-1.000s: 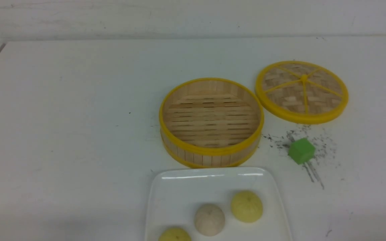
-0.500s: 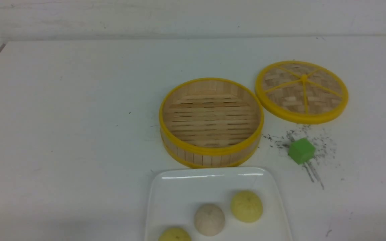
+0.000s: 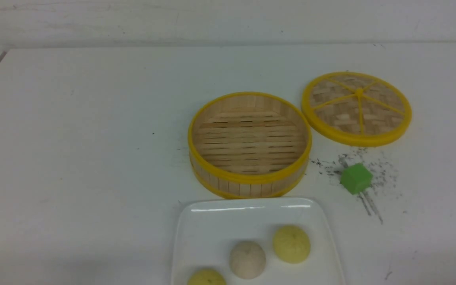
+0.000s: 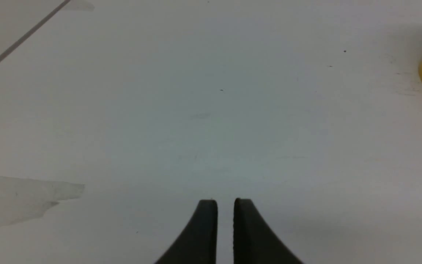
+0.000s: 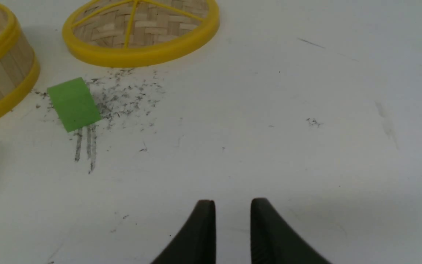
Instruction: Put the steamed buns into the plate on the white tablecloth.
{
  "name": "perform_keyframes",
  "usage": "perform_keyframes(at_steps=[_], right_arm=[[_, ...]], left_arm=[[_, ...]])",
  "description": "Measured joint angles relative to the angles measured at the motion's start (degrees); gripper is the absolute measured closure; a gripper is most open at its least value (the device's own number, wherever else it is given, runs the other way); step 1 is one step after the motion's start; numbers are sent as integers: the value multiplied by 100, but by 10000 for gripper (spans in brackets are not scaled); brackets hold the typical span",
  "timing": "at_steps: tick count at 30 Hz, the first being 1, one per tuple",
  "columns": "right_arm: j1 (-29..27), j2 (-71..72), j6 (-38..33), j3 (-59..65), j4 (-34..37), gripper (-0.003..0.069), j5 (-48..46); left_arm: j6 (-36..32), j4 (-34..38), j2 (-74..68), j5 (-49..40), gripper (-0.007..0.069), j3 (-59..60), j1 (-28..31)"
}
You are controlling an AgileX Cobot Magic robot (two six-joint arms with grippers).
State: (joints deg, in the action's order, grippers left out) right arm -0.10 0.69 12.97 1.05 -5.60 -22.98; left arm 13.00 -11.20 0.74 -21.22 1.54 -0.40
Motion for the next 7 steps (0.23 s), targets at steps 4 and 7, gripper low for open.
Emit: perform_keyframes(at_steps=[4,7], right_arm=[[0,0,0,0,0,487,0],[0,0,0,0,0,482,0]], left_arm=[[0,0,0,0,517,0,0],[0,0,0,-5,515,0,0]])
